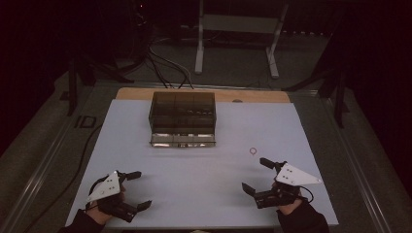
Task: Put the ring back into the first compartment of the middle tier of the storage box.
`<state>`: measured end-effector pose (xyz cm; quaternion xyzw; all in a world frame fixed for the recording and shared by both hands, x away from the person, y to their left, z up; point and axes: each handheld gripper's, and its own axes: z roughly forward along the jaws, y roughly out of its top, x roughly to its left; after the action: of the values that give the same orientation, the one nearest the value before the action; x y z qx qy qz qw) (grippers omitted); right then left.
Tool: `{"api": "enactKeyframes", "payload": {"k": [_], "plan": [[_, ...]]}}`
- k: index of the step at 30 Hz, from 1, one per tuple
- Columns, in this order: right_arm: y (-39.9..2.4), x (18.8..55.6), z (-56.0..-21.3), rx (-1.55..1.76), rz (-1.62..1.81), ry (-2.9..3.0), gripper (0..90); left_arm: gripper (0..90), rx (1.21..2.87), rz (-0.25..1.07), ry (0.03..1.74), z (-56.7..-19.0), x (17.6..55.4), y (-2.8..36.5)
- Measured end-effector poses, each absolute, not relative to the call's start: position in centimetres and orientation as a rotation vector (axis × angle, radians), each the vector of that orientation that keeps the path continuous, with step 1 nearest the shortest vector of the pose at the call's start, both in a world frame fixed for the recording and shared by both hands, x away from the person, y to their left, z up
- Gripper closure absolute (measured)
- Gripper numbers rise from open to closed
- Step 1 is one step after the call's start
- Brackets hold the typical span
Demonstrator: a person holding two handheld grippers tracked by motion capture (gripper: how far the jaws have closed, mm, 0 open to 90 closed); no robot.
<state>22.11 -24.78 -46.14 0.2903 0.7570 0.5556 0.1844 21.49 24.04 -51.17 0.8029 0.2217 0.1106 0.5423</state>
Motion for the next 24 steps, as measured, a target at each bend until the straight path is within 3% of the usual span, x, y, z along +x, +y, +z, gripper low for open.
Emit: {"api": "enactKeyframes", "payload": {"k": [24], "plan": [[-26.0, 25.7, -45.4, 0.933, 1.478, 2.036, 0.0, 0.9, 1.909, 0.264, 0.527, -51.2, 21.5, 24.1]]}}
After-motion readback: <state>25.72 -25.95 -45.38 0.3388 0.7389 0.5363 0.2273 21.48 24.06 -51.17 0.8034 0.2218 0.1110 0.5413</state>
